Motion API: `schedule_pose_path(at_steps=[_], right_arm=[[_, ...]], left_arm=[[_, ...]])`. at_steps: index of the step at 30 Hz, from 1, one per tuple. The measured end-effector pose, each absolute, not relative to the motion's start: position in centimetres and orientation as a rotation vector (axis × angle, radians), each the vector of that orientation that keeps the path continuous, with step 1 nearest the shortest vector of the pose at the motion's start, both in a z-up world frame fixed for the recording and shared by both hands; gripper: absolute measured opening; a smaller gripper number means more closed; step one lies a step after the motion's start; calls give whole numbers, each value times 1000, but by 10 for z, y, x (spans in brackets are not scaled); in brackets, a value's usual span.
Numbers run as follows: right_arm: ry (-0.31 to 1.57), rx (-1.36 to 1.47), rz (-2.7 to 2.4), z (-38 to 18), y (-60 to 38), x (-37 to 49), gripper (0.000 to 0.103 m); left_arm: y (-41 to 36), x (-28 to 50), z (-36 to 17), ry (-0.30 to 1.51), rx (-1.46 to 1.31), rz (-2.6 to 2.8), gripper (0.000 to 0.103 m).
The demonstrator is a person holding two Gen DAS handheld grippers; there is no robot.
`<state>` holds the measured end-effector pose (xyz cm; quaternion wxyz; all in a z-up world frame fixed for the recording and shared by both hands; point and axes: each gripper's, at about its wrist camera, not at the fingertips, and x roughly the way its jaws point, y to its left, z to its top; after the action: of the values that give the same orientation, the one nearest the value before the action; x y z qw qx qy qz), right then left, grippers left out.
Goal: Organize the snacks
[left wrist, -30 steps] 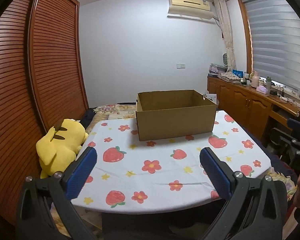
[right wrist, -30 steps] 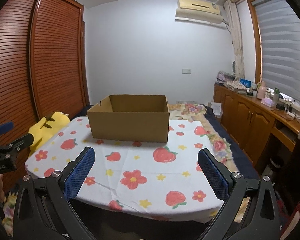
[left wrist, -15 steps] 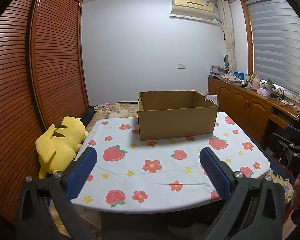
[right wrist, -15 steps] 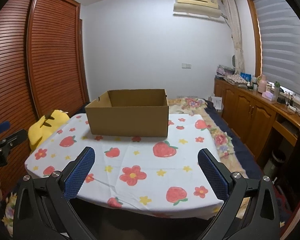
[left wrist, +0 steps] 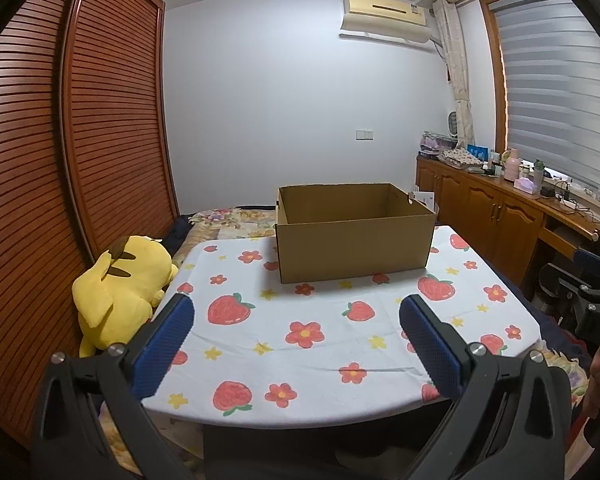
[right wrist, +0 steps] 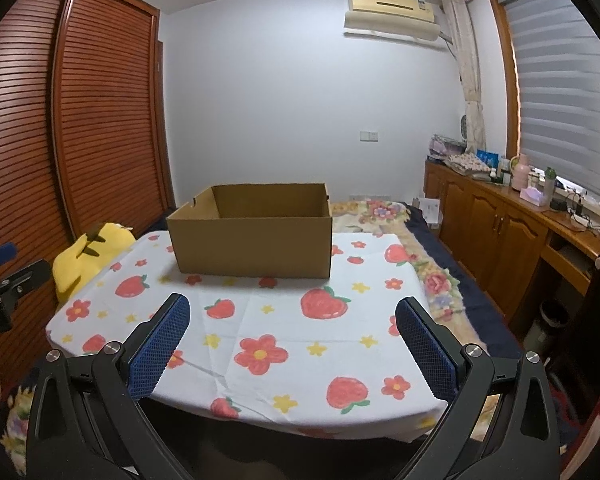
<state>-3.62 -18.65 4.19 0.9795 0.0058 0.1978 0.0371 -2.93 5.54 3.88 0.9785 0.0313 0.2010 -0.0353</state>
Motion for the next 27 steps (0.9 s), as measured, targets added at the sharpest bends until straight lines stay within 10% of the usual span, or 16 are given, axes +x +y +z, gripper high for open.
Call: schedule_pose_path(at_steps=[27], right_arm=[[395,13,80,46,-184,-35,103]], left_arm=[[56,-30,38,406,61,-71,103]])
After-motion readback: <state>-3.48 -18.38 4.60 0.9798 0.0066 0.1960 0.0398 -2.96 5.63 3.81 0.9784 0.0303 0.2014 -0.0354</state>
